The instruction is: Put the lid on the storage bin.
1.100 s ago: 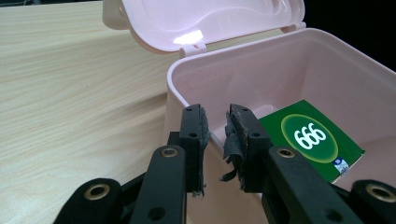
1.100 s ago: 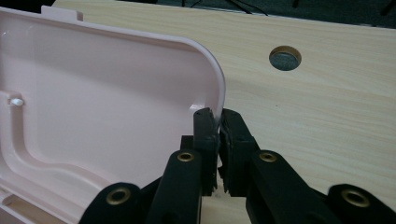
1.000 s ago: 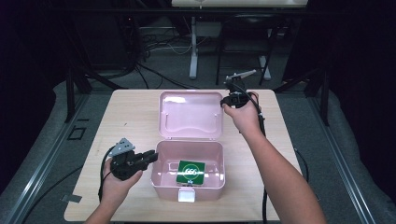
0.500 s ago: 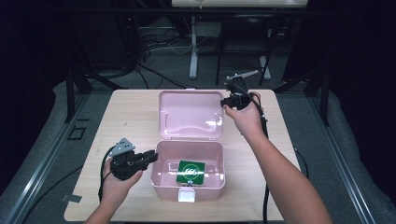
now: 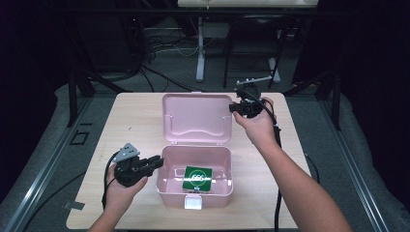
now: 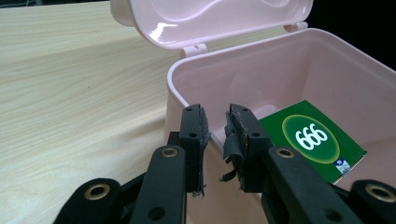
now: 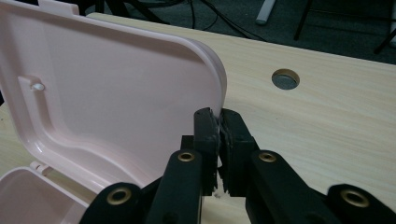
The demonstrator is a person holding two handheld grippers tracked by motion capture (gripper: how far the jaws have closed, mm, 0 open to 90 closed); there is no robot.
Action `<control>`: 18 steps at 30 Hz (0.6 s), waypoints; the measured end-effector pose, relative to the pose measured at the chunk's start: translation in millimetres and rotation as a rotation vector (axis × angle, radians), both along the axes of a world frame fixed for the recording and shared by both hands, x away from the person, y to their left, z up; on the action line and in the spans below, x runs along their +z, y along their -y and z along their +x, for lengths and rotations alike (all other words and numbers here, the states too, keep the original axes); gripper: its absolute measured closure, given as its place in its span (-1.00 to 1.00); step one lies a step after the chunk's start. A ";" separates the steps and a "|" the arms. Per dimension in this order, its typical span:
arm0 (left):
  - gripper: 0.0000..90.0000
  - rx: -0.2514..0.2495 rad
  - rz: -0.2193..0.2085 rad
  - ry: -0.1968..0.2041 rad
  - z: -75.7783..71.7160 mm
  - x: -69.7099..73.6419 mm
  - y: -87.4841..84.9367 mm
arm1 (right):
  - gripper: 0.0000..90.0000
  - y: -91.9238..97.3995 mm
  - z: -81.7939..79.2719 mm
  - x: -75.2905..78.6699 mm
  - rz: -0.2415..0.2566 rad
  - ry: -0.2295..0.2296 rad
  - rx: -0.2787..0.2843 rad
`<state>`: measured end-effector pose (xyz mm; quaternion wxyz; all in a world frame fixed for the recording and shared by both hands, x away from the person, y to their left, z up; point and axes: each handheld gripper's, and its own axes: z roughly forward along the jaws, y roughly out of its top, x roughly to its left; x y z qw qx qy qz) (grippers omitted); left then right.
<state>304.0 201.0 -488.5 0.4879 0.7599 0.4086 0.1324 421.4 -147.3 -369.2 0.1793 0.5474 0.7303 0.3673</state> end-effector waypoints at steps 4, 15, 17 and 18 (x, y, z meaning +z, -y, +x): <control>0.69 0.001 0.000 0.002 -0.1 0.0 0.4 | 0.92 0.8 -6.4 2.6 0.000 0.017 0.012; 0.69 0.002 0.000 0.002 -0.2 -0.1 0.4 | 0.92 4.0 -25.2 7.2 0.009 0.068 0.042; 0.69 0.003 0.000 0.002 -0.3 0.0 0.3 | 0.92 4.1 -28.8 8.1 0.007 0.077 0.048; 0.69 0.002 0.000 0.002 -0.3 -0.1 0.2 | 0.92 4.4 -30.9 8.5 0.007 0.079 0.050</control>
